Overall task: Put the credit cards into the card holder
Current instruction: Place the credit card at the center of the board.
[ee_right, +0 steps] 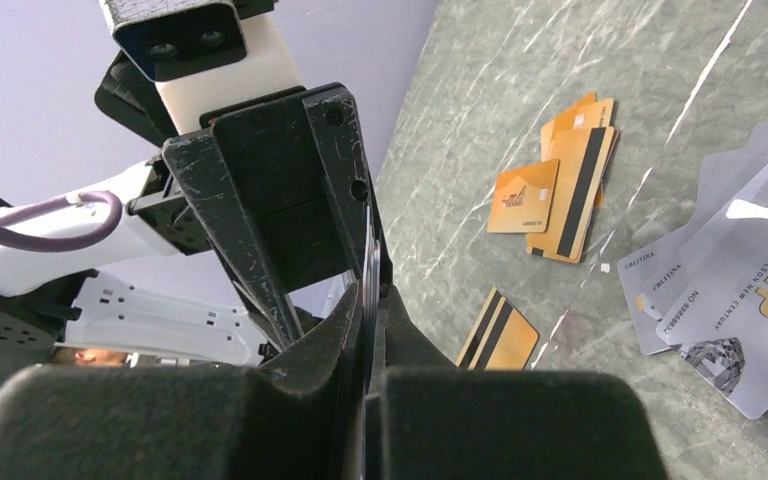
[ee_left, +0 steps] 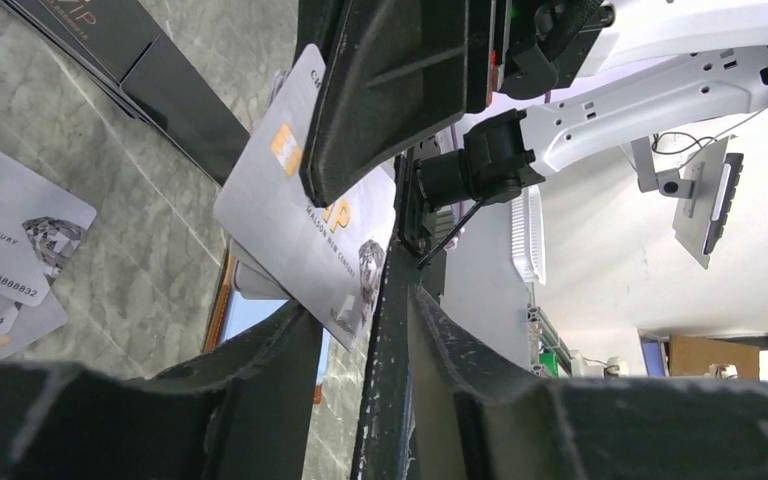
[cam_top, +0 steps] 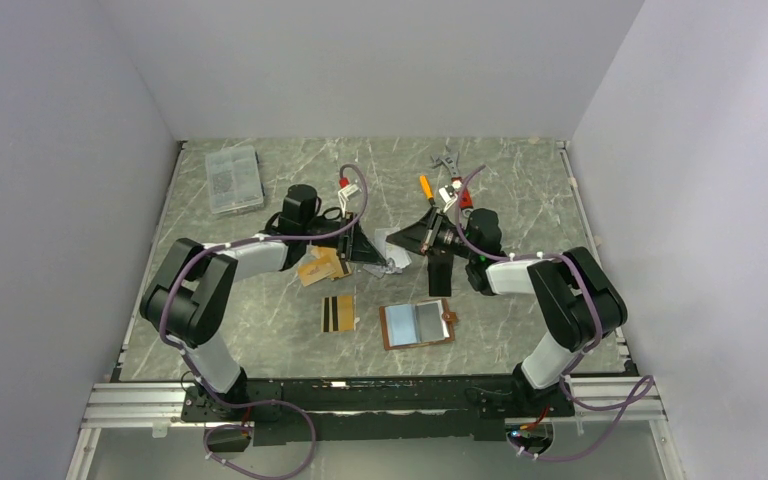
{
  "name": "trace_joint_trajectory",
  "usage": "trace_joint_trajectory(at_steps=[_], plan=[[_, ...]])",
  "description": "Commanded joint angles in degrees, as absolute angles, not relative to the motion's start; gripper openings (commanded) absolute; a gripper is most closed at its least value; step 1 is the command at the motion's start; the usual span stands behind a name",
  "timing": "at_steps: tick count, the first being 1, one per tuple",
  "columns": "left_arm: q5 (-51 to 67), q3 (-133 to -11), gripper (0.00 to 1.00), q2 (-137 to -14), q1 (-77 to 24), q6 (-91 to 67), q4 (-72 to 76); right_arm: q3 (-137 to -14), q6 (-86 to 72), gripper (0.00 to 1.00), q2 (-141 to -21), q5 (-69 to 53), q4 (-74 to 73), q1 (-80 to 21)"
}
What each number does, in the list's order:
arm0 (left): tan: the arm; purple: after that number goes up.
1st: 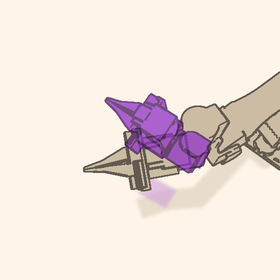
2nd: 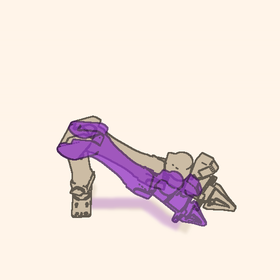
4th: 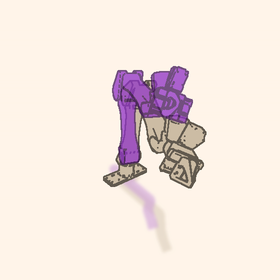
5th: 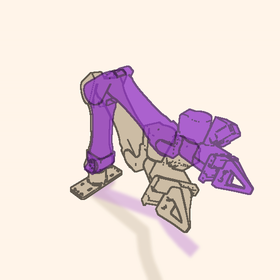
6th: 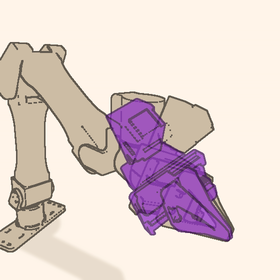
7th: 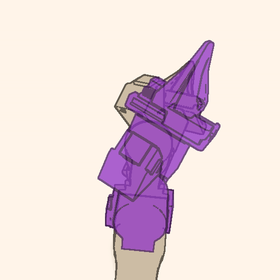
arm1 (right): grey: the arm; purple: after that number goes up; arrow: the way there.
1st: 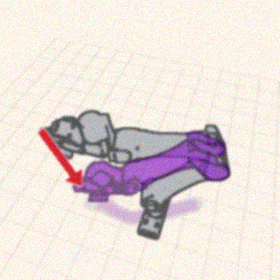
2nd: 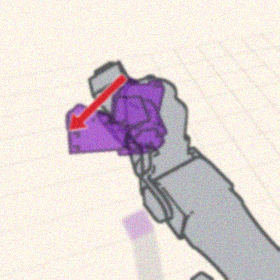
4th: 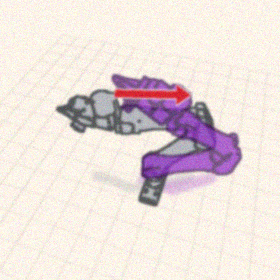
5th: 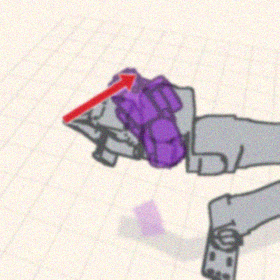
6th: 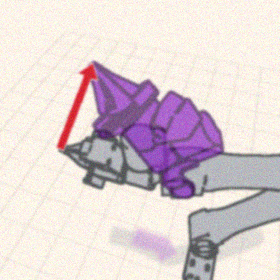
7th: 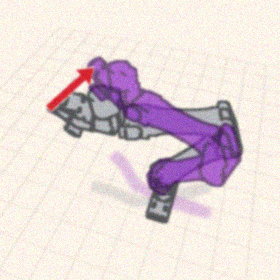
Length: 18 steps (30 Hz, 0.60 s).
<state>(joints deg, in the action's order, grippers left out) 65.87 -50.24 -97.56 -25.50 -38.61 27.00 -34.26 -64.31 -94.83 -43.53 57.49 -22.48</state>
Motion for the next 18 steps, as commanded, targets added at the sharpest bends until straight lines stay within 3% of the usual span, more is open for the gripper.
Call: trace_joint_trajectory(at_steps=[1, 8, 15, 18], plan=[[67.5, -51.4, 0.39, -96.7, -25.1, -35.4, 27.9, -35.3, -61.6, 0.0, -93.6, -44.3, 55.2, -23.8], [67.7, -51.8, 0.26, -97.4, -23.5, -36.5, 28.9, -31.7, -61.3, 0.07, -90.6, -45.0, 53.6, -23.7], [67.6, -52.2, 0.03, -97.2, -21.6, -37.1, 28.7, -30.5, -64.2, 0.13, -91.8, -48.3, 57.0, -23.6], [67.6, -52.0, 0.0, -97.0, -21.1, -37.4, 28.7, -30.3, -65.8, 0.18, -92.8, -49.7, 58.9, -23.7]])
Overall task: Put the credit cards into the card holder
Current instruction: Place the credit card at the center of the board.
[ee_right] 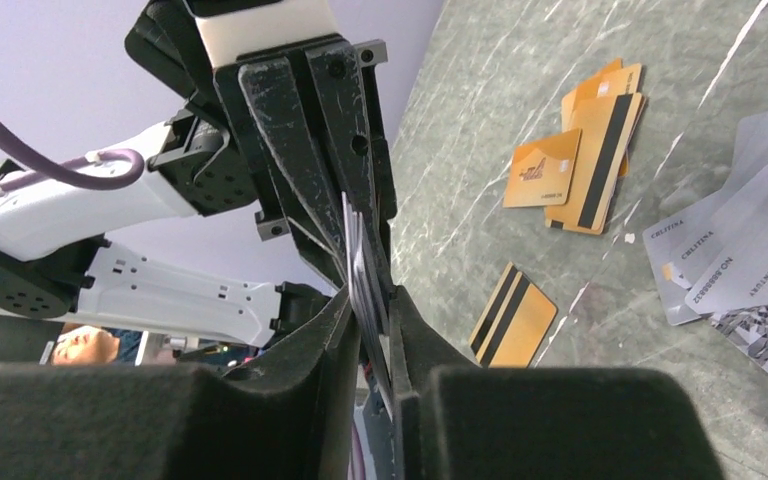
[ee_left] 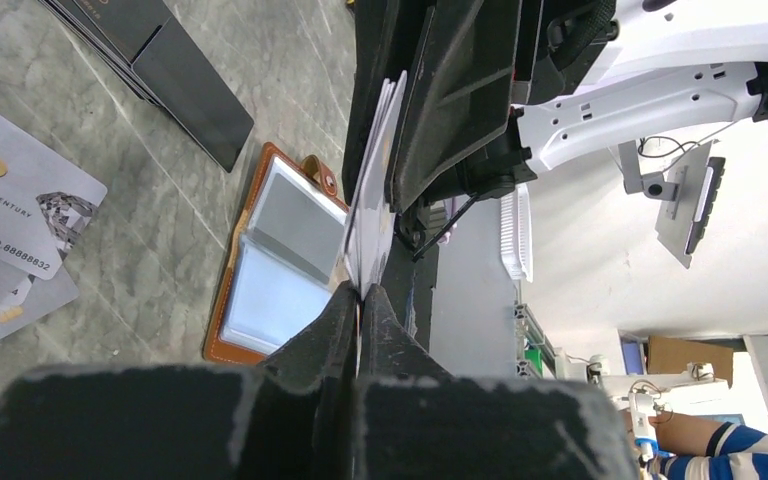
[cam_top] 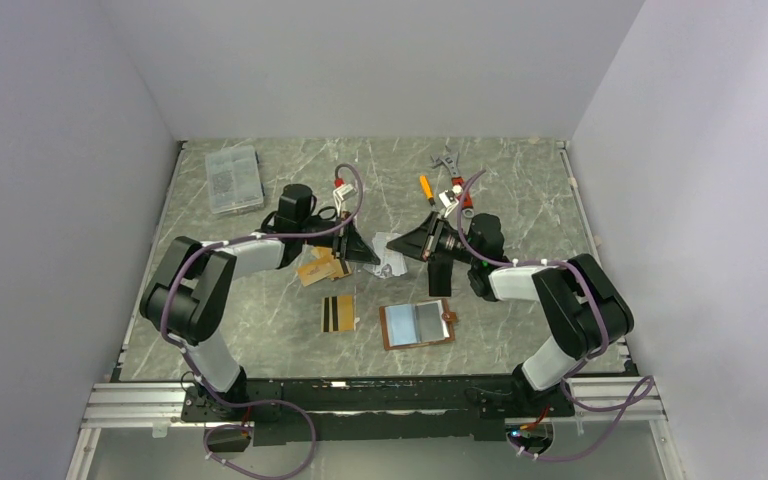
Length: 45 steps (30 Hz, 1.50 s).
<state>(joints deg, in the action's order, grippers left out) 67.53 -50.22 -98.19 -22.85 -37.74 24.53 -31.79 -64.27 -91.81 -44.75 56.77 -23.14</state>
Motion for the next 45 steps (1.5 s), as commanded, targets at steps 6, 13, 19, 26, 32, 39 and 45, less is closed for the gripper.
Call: trace_joint_trajectory(at_steps=[6, 13, 19, 26, 32, 39, 45], plan=[[69.1, -51.4, 0.0, -97.9, -19.3, -43.5, 34.7, -29.2, -69.5, 0.25, -95.1, -53.5, 65.8, -23.5], [69.9, -50.8, 0.0, -97.8, -19.1, -45.0, 36.5, -27.7, -73.2, 0.13, -95.7, -53.3, 72.1, -23.0], [69.9, -49.8, 0.0, -96.3, -19.2, -44.0, 35.2, -27.4, -76.1, 0.28, -95.1, -54.3, 76.2, -20.0], [70.0, -49.7, 0.0, -95.9, -19.2, -46.8, 37.8, -31.2, -59.9, 0.48, -87.2, -54.7, 50.9, -19.2], [70.0, -49.3, 0.0, -95.5, -19.4, -47.4, 38.4, -34.8, -50.1, 0.53, -82.3, -50.3, 36.6, -19.2], [70.1, -49.6, 0.0, -95.3, -19.6, -47.4, 38.1, -35.2, -57.3, 0.45, -86.7, -52.0, 48.4, -19.3], [70.3, -49.6, 0.0, -95.4, -19.7, -47.6, 38.0, -33.9, -61.4, 0.25, -89.0, -52.2, 56.0, -19.6]])
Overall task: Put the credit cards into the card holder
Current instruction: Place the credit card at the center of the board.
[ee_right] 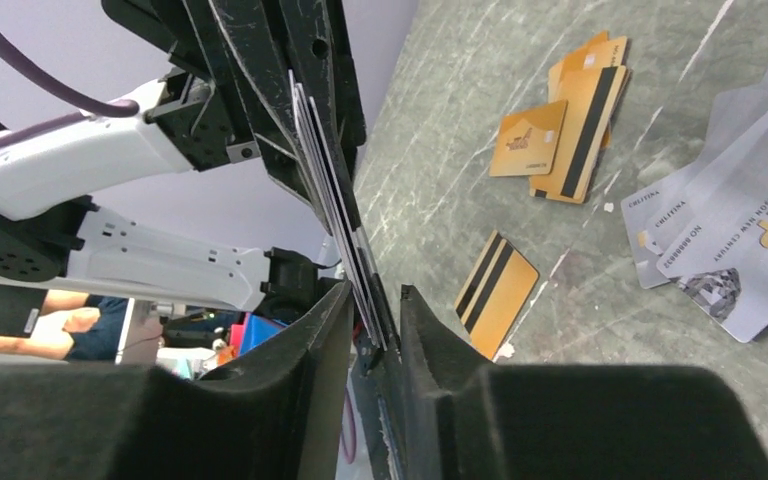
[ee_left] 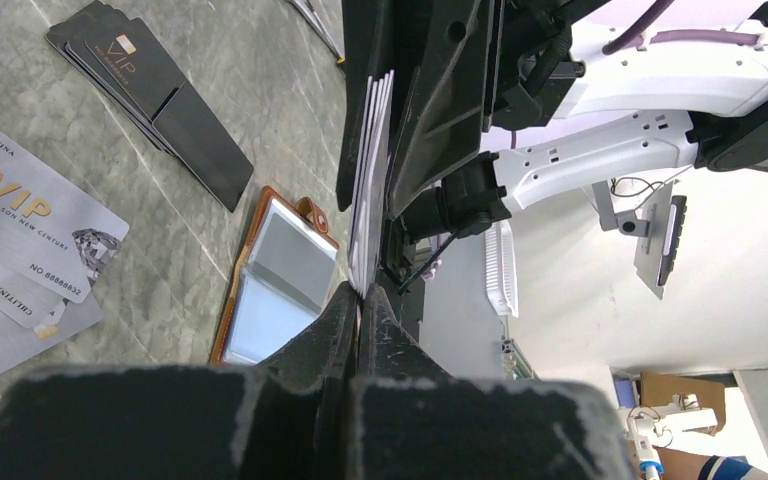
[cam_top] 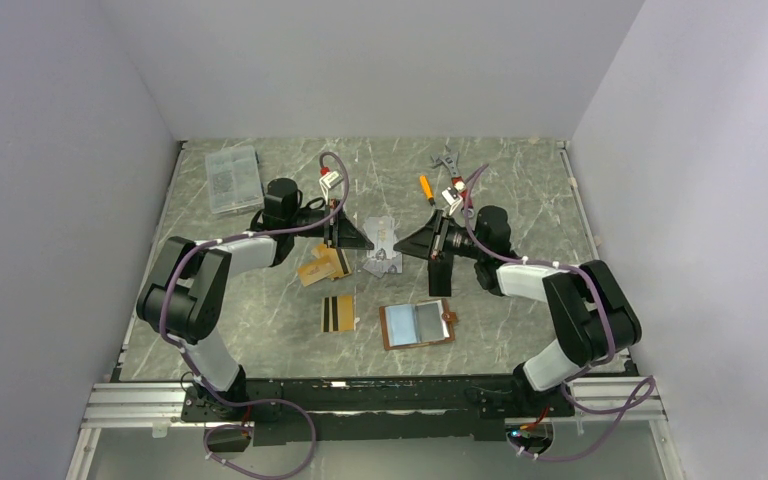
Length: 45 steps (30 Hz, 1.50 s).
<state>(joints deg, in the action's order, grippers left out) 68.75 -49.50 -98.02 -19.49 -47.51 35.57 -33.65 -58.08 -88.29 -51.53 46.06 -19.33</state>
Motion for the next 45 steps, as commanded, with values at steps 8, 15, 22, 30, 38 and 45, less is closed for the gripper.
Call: trace_joint_trajectory(at_steps=[8, 15, 22, 30, 38, 45], plan=[[70.1, -50.1, 0.0, -95.0, -19.7, -46.1, 35.5, -31.0, -64.7, 0.0, -88.8, -52.4, 62.6, -19.6], [69.7, -51.5, 0.0, -95.0, -18.7, -43.8, 30.9, -29.5, -59.4, 0.0, -85.8, -50.1, 55.3, -19.2], [69.9, -51.6, 0.0, -93.9, -14.5, -43.1, 29.9, -26.2, -57.7, 0.0, -86.0, -47.6, 53.9, -16.7], [69.4, -50.9, 0.0, -93.8, -13.1, -42.9, 30.1, -26.7, -56.6, 0.0, -88.3, -46.0, 52.6, -16.3], [70.3, -50.3, 0.0, -93.9, -15.2, -45.2, 33.4, -30.6, -55.0, 0.0, -95.4, -41.1, 49.4, -17.4], [68.8, -50.4, 0.0, -92.6, -18.0, -41.0, 28.6, -34.0, -53.7, 0.0, -102.4, -36.8, 47.8, -19.0]])
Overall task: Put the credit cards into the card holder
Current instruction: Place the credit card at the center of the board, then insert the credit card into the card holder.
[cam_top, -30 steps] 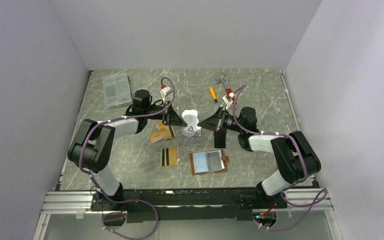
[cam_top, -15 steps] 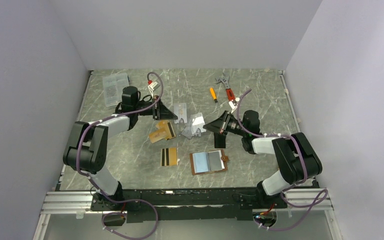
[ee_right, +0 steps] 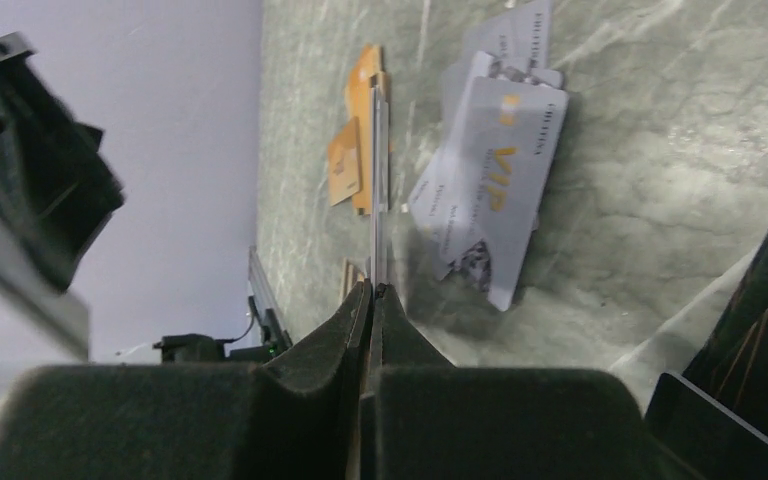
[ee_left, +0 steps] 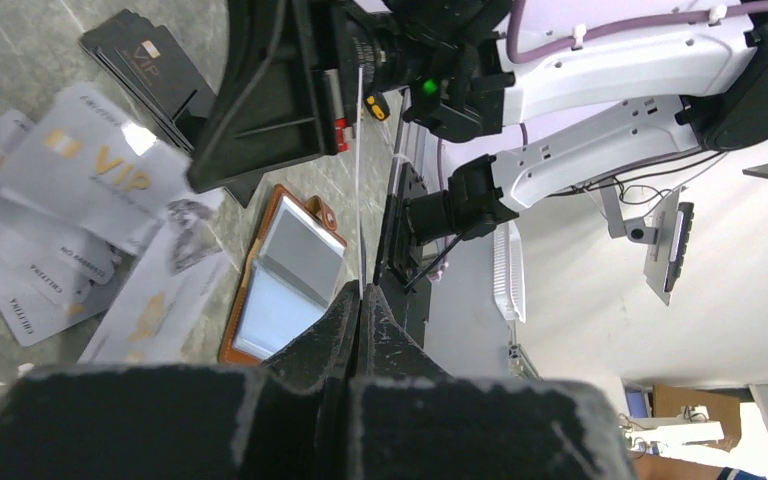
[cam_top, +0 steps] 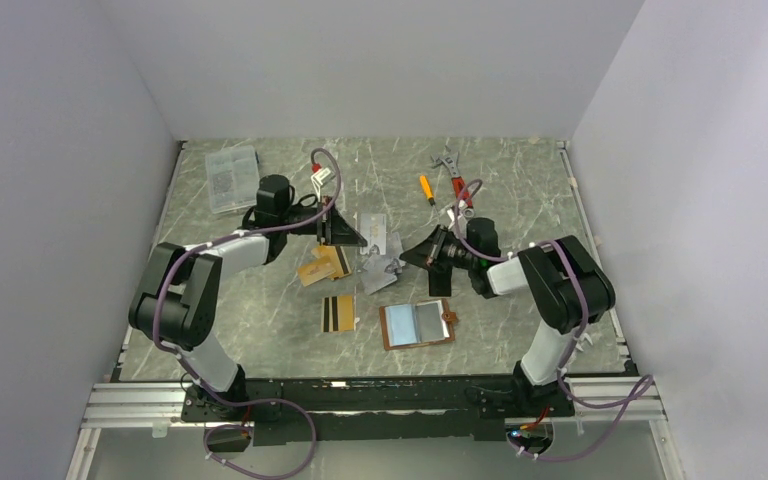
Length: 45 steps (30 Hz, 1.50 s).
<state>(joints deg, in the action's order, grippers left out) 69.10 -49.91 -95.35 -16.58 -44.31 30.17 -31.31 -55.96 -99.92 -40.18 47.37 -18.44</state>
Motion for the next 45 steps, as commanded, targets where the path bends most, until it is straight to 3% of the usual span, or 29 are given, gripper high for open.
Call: trace_joint_trajectory(at_steps=[1, 7, 9, 16, 23, 33, 37, 45], plan=[[68.3, -50.3, 0.0, -92.6, -18.2, -40.4, 28.0, -34.6, -53.4, 0.0, -103.0, -36.2, 47.3, -19.0], [66.6, -50.2, 0.0, -93.5, -18.6, -37.0, 24.4, -37.4, -49.5, 0.03, -102.5, -32.0, 40.2, -20.1], [66.5, -50.3, 0.0, -93.6, -18.7, -36.4, 23.8, -39.1, -48.0, 0.2, -101.8, -31.2, 35.7, -20.2], [66.4, -49.9, 0.0, -92.8, -18.8, -37.0, 24.7, -38.0, -43.0, 0.62, -87.6, -29.5, 24.7, -19.7], [68.7, -49.0, 0.0, -93.2, -19.2, -43.1, 31.9, -32.2, -45.3, 0.73, -73.3, -37.3, 31.0, -18.7], [70.9, -48.8, 0.0, -93.2, -21.3, -48.2, 38.7, -33.3, -50.8, 0.71, -77.9, -44.6, 42.1, -20.5], [70.7, -48.6, 0.0, -92.9, -22.1, -47.0, 37.6, -33.8, -54.1, 0.59, -79.4, -45.1, 47.2, -21.7], [70.2, -48.8, 0.0, -92.5, -22.7, -45.6, 35.8, -34.8, -59.8, 0.22, -83.0, -45.3, 54.5, -25.0]])
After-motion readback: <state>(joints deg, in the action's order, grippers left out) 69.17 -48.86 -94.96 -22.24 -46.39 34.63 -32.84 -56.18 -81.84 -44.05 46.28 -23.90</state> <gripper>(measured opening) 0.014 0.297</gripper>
